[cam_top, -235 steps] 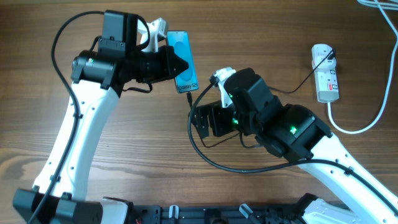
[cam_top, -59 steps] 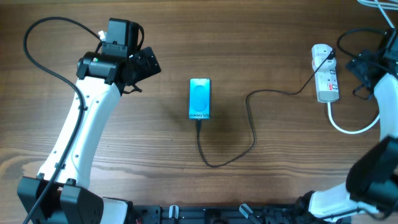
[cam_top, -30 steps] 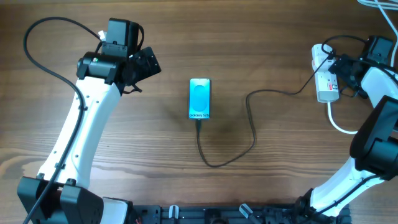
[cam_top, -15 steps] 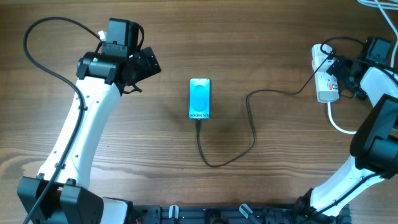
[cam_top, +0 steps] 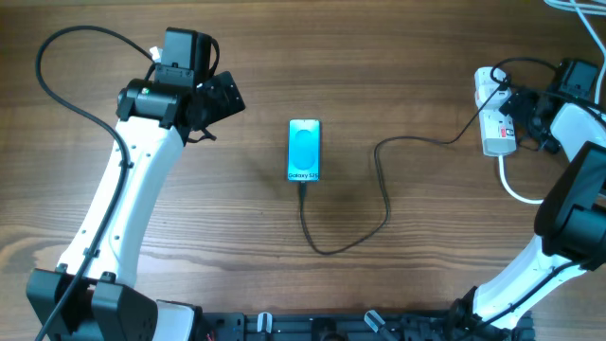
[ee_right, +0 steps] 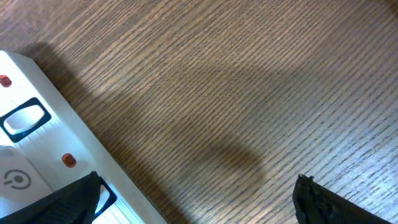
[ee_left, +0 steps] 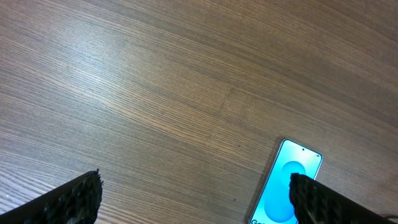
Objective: Plug charger to phone and switch on socket
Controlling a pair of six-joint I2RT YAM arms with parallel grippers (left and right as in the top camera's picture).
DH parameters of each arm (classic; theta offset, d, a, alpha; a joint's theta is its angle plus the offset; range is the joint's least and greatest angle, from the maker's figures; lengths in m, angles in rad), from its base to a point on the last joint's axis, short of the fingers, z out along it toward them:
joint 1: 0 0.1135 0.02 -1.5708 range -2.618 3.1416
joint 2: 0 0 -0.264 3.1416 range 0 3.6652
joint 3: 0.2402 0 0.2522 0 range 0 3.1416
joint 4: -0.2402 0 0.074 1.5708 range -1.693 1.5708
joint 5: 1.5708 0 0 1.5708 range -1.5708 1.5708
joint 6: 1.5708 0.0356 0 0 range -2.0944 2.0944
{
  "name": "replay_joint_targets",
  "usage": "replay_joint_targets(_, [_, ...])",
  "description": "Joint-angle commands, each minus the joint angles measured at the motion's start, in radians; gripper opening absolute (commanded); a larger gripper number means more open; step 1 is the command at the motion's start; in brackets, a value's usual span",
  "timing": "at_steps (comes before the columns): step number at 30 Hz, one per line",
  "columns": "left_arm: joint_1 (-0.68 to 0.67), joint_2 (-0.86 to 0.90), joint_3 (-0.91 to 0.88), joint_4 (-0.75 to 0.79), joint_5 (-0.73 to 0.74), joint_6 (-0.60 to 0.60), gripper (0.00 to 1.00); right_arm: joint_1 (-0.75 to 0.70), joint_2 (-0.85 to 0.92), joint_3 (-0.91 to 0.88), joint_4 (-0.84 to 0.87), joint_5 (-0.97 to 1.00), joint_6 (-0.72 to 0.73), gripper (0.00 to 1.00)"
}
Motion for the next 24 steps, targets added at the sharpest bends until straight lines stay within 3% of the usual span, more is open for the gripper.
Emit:
replay_joint_targets(1, [-0.001,0.003,0.003,0.001,-0.017,-0.013,1.0,0.011,0.043,-0.003,-0.026,-0.107,-0.021,1.0])
replay_joint_targets(24, [-0.001,0.003,0.003,0.001,-0.017,-0.013,1.0,0.011,0.043,-0.003,-0.058,-0.159,-0.047,1.0])
